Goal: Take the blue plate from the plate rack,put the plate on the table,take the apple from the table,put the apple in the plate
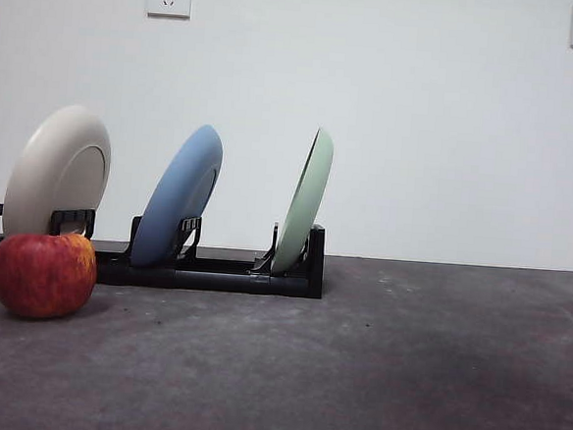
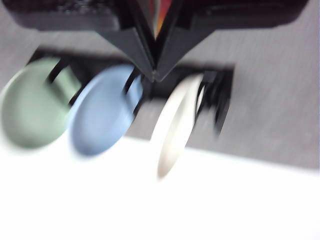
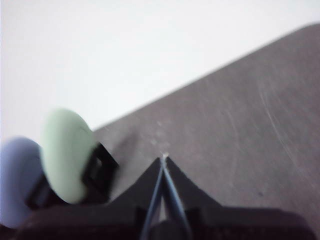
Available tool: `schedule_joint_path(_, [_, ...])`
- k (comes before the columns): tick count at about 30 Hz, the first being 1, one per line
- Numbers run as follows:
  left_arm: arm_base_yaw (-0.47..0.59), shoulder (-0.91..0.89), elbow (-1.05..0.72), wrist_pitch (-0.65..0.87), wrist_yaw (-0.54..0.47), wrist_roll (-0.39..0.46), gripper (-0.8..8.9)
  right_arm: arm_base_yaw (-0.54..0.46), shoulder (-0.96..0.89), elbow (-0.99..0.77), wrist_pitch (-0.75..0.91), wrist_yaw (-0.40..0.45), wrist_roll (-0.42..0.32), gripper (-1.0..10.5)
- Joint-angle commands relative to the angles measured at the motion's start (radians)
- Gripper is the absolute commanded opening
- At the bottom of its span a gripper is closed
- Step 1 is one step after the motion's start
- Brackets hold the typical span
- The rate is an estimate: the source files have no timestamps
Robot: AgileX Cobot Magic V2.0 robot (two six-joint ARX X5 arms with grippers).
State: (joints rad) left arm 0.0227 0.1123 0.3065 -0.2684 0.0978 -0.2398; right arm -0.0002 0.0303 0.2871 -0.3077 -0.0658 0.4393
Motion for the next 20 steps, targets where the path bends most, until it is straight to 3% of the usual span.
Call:
schedule_joint_path(1, [0.002, 0.025, 0.085, -0.023, 0.010, -0.023, -0.06, 0.000, 0.038, 0.092, -0.071, -0.006, 0.032, -0.1])
schedule_joint_path(11, [0.002, 0.220, 0.440, -0.207, 0.011, -0.018, -0.04, 0.000, 0.315, 0.502, -0.479, -0.006, 0.024, 0.0])
schedule_joint_path(20, [0.002, 0.428, 0.688, -0.346, 0.054, -0.020, -0.04, 0.000, 0.532, 0.724, -0.570, -0.014, 0.024, 0.0])
